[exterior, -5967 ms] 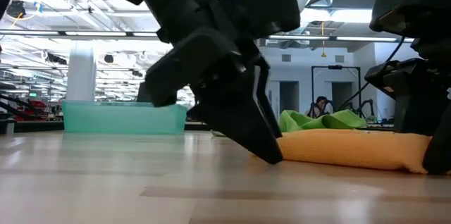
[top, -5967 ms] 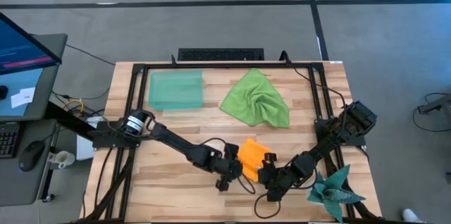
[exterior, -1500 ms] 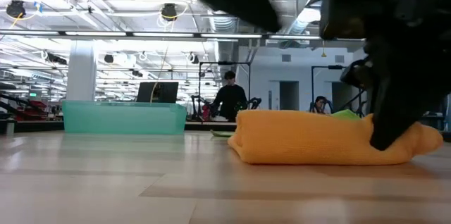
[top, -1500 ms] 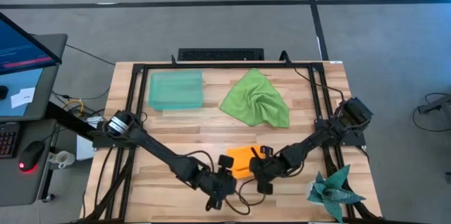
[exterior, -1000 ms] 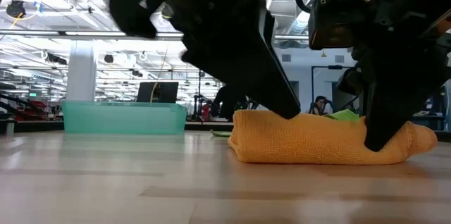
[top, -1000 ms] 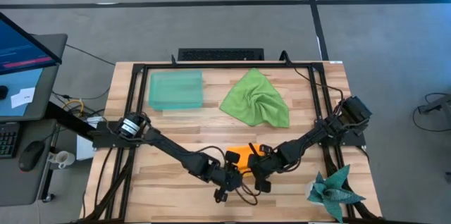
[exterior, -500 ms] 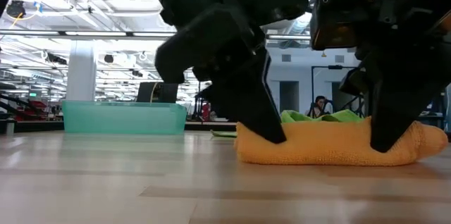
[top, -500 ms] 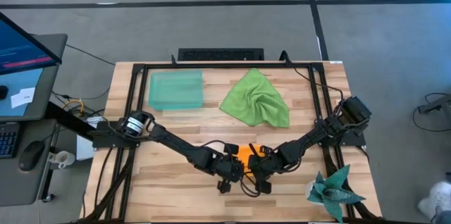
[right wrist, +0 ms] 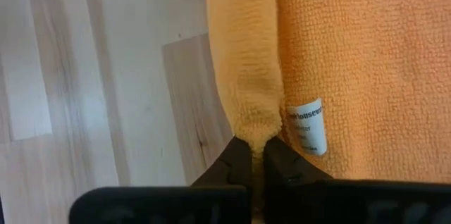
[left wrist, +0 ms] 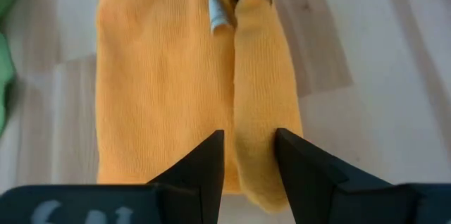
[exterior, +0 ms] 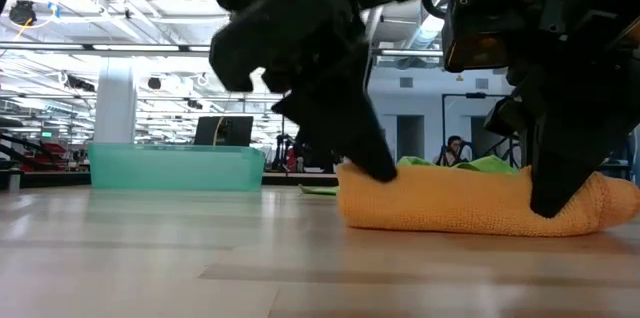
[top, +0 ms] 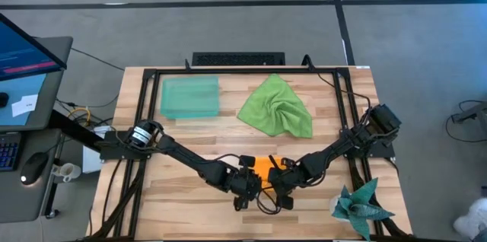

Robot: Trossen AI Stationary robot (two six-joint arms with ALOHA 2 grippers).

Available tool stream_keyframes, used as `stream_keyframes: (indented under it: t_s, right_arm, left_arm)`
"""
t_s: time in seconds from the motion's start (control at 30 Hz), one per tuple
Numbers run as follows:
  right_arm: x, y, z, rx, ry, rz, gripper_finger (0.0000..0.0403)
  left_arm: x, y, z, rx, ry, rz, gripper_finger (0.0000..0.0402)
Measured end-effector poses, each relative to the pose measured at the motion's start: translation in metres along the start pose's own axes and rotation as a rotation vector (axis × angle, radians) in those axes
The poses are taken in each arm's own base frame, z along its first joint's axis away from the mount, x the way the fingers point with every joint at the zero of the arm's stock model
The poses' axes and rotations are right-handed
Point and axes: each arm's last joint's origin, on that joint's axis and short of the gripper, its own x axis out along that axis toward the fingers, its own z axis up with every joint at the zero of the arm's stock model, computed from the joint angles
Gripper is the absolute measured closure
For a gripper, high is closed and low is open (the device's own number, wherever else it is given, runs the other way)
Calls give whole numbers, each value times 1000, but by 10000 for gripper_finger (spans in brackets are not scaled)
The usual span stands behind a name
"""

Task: Roll microfiber towels into tight, uniform cylinder then place into a basket
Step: Roll the yellow towel

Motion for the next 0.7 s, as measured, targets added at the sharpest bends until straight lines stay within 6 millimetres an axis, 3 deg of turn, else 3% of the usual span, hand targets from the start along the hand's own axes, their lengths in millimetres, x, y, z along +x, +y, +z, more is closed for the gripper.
stream_keyframes:
  t_s: [0.33, 0.7]
  right_arm:
    - [0, -3, 1, 10, 10, -8, 384]
    - [0, -3, 1, 12, 18, 4, 382]
  left_arm:
    - [-10, -19, 7, 108, -81, -99, 282]
    - [16, 24, 1, 30, 3, -121, 315]
